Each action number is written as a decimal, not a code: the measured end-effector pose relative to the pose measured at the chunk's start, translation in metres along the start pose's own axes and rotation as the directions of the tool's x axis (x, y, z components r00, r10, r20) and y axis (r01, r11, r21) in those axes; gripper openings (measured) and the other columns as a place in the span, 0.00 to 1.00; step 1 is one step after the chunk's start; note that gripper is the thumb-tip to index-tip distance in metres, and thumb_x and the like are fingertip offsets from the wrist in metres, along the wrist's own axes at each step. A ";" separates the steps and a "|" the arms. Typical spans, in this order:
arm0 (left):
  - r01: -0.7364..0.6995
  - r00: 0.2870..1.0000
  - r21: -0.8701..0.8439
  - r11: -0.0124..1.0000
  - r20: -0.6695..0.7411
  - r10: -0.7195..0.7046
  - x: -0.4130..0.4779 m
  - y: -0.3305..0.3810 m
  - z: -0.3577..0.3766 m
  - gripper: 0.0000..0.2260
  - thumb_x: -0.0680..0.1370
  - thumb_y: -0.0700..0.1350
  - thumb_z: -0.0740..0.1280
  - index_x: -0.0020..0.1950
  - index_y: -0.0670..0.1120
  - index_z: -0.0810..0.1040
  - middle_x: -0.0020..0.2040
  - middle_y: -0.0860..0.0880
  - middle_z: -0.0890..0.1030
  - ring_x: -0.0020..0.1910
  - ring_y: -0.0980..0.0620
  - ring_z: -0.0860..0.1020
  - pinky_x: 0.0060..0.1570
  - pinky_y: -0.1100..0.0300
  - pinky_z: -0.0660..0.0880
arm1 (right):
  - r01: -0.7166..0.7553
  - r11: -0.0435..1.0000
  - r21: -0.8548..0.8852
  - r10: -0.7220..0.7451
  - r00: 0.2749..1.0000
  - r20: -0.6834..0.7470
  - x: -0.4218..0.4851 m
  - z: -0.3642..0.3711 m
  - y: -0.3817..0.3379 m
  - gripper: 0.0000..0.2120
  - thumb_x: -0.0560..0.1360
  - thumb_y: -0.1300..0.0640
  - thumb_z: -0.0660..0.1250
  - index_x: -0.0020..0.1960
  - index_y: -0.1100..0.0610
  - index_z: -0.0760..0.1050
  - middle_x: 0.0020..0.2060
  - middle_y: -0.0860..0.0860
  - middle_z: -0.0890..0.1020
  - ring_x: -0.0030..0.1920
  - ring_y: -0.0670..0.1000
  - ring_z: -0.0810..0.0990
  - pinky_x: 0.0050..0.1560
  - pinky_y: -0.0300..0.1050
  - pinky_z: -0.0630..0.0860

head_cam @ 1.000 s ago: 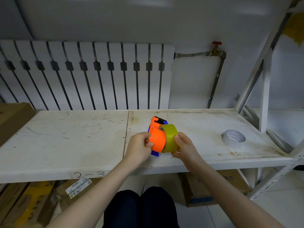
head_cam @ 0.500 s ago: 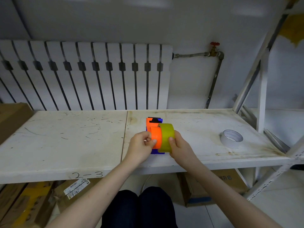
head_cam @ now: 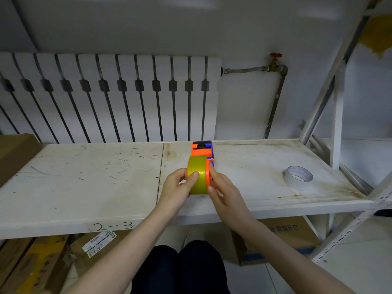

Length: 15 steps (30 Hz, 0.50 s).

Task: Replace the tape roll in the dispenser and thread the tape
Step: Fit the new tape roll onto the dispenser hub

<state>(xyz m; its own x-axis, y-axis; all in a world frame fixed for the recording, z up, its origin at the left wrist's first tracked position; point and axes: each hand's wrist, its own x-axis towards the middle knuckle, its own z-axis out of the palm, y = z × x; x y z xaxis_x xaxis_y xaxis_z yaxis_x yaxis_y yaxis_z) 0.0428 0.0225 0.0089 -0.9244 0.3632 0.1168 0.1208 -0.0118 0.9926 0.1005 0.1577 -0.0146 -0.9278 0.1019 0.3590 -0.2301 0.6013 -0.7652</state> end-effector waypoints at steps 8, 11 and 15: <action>-0.011 0.992 0.099 0.995 0.127 -0.001 -0.006 -0.011 -0.005 0.10 0.76 0.37 0.67 0.51 0.53 0.76 0.50 0.54 0.82 0.49 0.57 0.81 0.50 0.62 0.78 | -0.168 0.977 0.132 0.197 0.949 -0.248 0.014 -0.016 0.006 0.14 0.80 0.54 0.57 0.63 0.55 0.71 0.59 0.48 0.75 0.54 0.39 0.75 0.44 0.28 0.75; -0.030 0.986 0.125 0.992 0.166 0.009 -0.006 -0.013 -0.004 0.15 0.75 0.33 0.67 0.51 0.54 0.76 0.50 0.53 0.82 0.49 0.56 0.82 0.53 0.60 0.78 | -0.144 0.984 0.100 0.154 0.983 -0.099 0.024 -0.017 0.002 0.17 0.79 0.52 0.60 0.66 0.54 0.68 0.62 0.49 0.74 0.58 0.42 0.73 0.52 0.32 0.72; -0.066 0.977 0.148 0.987 0.209 0.034 -0.004 -0.021 -0.008 0.18 0.73 0.27 0.65 0.51 0.50 0.76 0.49 0.50 0.82 0.46 0.59 0.83 0.51 0.63 0.78 | -0.133 0.989 -0.069 0.139 0.986 0.092 0.034 -0.022 0.008 0.31 0.71 0.47 0.71 0.70 0.51 0.63 0.65 0.48 0.70 0.62 0.46 0.69 0.55 0.35 0.68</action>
<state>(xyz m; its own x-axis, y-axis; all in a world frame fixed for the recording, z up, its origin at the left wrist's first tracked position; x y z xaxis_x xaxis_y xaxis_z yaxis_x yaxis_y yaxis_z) 0.0408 0.0139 -0.0120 -0.8237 0.5493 0.1407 0.2333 0.1020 0.9670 0.0731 0.1837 0.0033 -0.9739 0.1108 0.1982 -0.0840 0.6355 -0.7676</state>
